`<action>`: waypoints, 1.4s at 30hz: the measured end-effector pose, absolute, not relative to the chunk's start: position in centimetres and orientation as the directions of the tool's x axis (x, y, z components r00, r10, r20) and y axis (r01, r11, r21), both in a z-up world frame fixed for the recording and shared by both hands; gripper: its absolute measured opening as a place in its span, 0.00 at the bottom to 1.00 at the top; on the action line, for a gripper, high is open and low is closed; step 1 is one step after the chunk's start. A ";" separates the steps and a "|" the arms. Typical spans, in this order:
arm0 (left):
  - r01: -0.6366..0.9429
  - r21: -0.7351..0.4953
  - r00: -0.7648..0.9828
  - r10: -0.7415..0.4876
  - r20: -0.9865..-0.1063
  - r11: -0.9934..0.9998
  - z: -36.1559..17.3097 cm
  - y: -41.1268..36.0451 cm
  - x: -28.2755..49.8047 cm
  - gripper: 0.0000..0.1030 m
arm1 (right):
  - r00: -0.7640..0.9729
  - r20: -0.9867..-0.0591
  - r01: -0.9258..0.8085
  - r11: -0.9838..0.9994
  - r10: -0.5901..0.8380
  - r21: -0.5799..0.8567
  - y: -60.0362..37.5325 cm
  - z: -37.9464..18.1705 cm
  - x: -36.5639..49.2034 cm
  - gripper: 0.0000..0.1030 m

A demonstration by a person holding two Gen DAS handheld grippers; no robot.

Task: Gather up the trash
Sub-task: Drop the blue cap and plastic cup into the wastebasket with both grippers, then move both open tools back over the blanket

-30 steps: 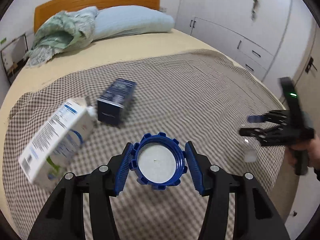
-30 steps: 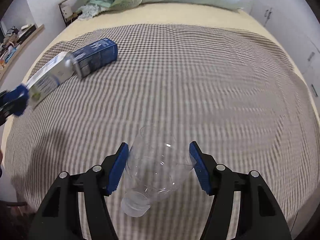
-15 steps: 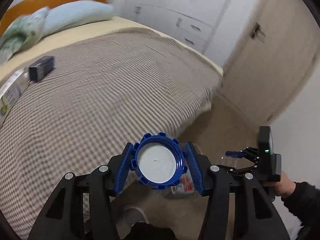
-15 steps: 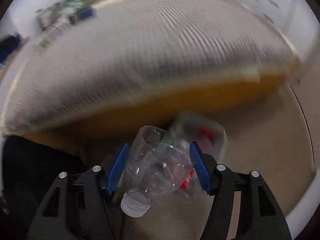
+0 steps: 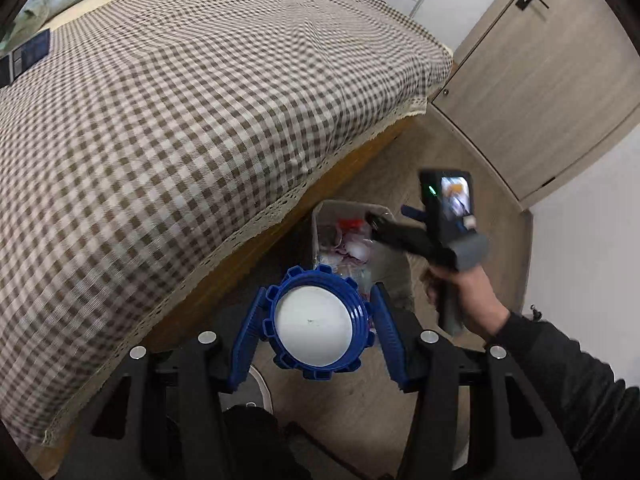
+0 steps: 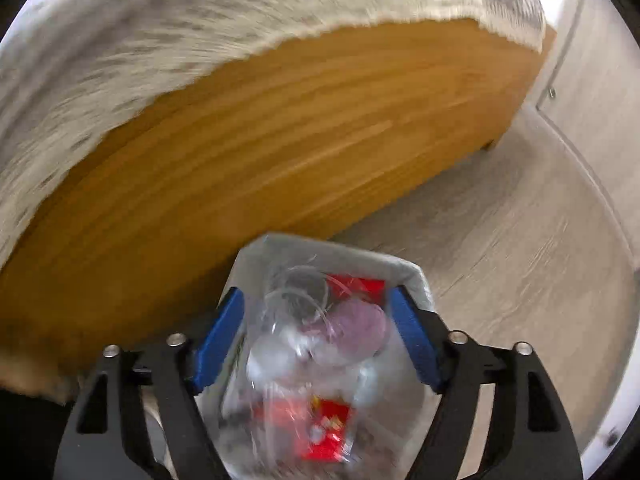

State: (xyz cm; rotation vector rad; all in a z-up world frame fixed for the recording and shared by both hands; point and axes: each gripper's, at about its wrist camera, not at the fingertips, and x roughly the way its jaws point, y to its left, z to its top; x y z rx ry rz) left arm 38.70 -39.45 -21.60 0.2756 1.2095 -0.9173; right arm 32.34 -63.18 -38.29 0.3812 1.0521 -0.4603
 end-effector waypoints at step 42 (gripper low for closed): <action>0.756 -0.369 -0.264 -0.265 -0.928 0.541 -39.0 -57.8 36.3 0.86 | 0.408 -0.900 0.766 0.593 -0.152 0.248 -60.5 -36.2 9.6 0.72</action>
